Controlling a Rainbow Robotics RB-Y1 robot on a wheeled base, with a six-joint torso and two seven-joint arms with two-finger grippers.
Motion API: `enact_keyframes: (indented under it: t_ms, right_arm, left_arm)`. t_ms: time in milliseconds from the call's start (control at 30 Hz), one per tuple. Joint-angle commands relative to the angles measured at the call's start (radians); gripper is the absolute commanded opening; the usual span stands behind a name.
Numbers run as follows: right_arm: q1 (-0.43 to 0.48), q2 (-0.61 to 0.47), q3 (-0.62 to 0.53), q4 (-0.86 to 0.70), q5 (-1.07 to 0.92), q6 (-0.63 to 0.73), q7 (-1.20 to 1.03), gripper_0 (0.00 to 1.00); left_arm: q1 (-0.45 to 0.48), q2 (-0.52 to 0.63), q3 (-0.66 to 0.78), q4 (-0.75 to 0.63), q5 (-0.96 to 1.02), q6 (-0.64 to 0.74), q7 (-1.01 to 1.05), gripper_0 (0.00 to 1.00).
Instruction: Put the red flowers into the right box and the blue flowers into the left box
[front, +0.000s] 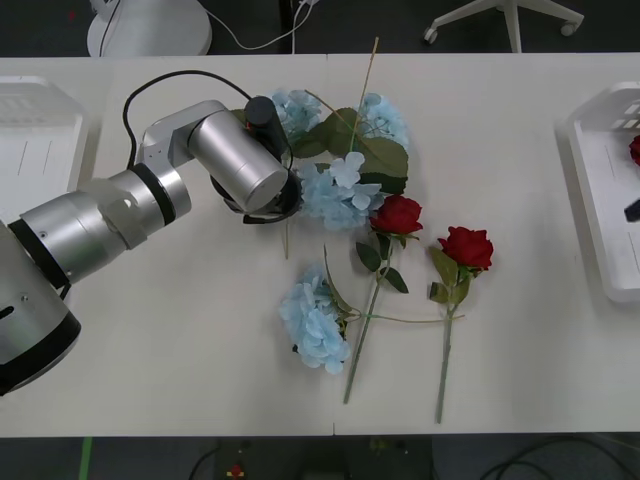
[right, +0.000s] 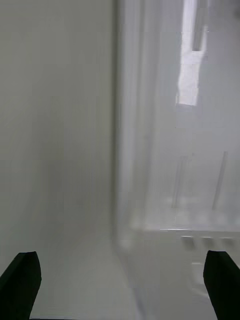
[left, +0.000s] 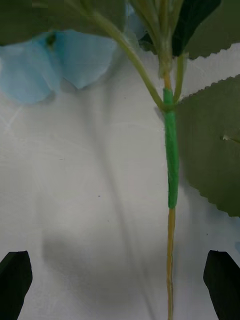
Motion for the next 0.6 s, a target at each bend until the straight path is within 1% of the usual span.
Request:
enact_keyframes:
  t_ms: [33,67,100,133,167,300,400,533,600]
  right_arm:
    - [-0.038,-0.034,0.091,-0.194,-0.095,0.030,-0.307,0.95]
    - [-0.038,-0.034,0.102,-0.217,-0.103,0.032,-0.349,0.95]
    - [-0.038,-0.034,0.123,-0.263,-0.121,0.029,-0.425,0.96]
    - [-0.038,-0.034,0.146,-0.306,-0.133,0.024,-0.491,0.96]
    - [-0.038,-0.034,0.162,-0.335,-0.139,0.018,-0.542,0.97]
    - [-0.035,-0.034,0.232,-0.446,-0.144,-0.027,-0.726,0.98]
    - [-0.035,-0.034,0.309,-0.529,-0.124,-0.083,-0.879,0.99]
    - [-0.035,-0.031,0.392,-0.576,-0.100,-0.157,-1.013,0.99]
    - [-0.035,-0.019,0.433,-0.601,-0.047,-0.185,-1.064,0.99]
  left_arm:
    - [-0.073,-0.040,-0.043,0.026,-0.012,-0.035,-0.043,0.84]
    - [-0.071,-0.041,-0.044,0.026,-0.012,-0.037,-0.043,0.70]
    - [-0.071,-0.041,-0.050,0.026,-0.014,-0.041,-0.043,0.41]
    - [-0.071,-0.041,-0.055,0.026,-0.012,-0.043,-0.044,0.07]
    - [-0.073,-0.041,-0.058,0.026,-0.014,-0.044,-0.043,0.00]
    - [-0.071,-0.040,-0.058,0.026,-0.012,-0.046,-0.047,0.00]
    - [-0.071,-0.040,-0.058,0.026,-0.014,-0.055,-0.050,0.00]
    - [-0.071,-0.032,-0.058,0.026,-0.014,-0.067,-0.052,0.00]
    - [-0.071,-0.023,-0.058,0.026,-0.014,-0.081,-0.052,0.00]
